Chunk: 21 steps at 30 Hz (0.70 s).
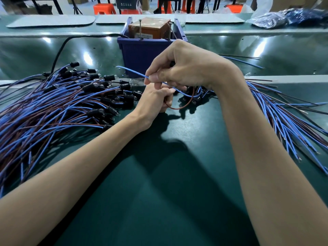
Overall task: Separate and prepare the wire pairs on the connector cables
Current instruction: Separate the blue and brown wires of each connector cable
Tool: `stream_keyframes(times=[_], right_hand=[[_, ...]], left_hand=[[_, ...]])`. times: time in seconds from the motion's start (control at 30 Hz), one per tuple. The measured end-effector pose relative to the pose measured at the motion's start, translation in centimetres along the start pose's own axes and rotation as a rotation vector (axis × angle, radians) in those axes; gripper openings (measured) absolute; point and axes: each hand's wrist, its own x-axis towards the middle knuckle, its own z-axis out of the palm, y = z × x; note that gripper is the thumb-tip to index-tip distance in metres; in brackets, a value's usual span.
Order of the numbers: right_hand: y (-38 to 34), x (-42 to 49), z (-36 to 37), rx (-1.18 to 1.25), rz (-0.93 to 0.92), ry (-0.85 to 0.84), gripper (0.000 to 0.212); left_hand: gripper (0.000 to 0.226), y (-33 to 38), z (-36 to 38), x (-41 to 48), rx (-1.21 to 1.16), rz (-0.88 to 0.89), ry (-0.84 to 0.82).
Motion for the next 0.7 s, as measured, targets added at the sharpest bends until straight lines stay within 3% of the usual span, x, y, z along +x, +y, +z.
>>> stream_keyframes(times=[0.4,0.53,0.7], right_hand=[[0.34,0.04,-0.07,-0.03,0.005,0.036,0.011],[0.44,-0.04,-0.05,0.009,-0.007,0.12,0.013],[0.77,-0.09,-0.48,0.218,-0.039,0.397,0.017]], left_hand=[[0.033,0.17,-0.07,-0.29,0.029,0.001,-0.049],[0.034,0.02,0.0,-0.27,0.042,0.029,-0.06],[0.034,0.2,0.34,-0.16,-0.054,0.119,0.191]])
